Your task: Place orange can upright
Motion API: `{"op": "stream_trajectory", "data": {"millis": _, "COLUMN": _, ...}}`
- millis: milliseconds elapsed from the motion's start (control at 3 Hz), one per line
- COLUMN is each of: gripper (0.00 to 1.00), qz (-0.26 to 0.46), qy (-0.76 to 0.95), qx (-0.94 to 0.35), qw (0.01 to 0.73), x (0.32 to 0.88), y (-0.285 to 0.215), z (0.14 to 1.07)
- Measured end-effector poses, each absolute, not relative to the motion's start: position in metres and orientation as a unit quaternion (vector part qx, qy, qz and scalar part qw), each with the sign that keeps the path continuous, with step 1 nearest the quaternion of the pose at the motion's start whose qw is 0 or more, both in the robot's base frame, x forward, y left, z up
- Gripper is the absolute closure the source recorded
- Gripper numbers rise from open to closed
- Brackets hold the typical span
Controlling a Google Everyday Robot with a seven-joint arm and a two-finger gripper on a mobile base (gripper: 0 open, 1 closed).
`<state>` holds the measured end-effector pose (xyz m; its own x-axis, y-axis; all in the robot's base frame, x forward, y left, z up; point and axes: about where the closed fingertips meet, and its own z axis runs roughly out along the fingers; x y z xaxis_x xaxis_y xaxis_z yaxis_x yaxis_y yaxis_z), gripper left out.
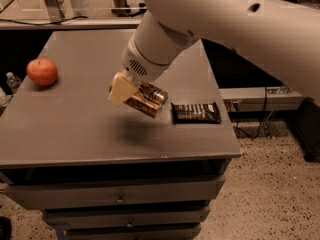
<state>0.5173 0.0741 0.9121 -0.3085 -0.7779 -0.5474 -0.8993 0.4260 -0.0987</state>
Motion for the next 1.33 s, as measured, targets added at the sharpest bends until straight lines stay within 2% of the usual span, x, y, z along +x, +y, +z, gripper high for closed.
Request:
{"op": "stream_trajectory", "data": {"millis": 1000, "gripper": 1.00, "qz": 0.321, "qy": 0.717, "qx": -0.433, "qw": 0.442, "x": 0.563, "y": 0.111, "z": 0.976}}
{"op": "stream_trajectory", "data": {"millis": 1333, "gripper": 1.00, "qz": 0.320, "qy": 0.718, "qx": -0.433, "qw": 0.441, "x": 0.563, "y": 0.110, "z": 0.976}}
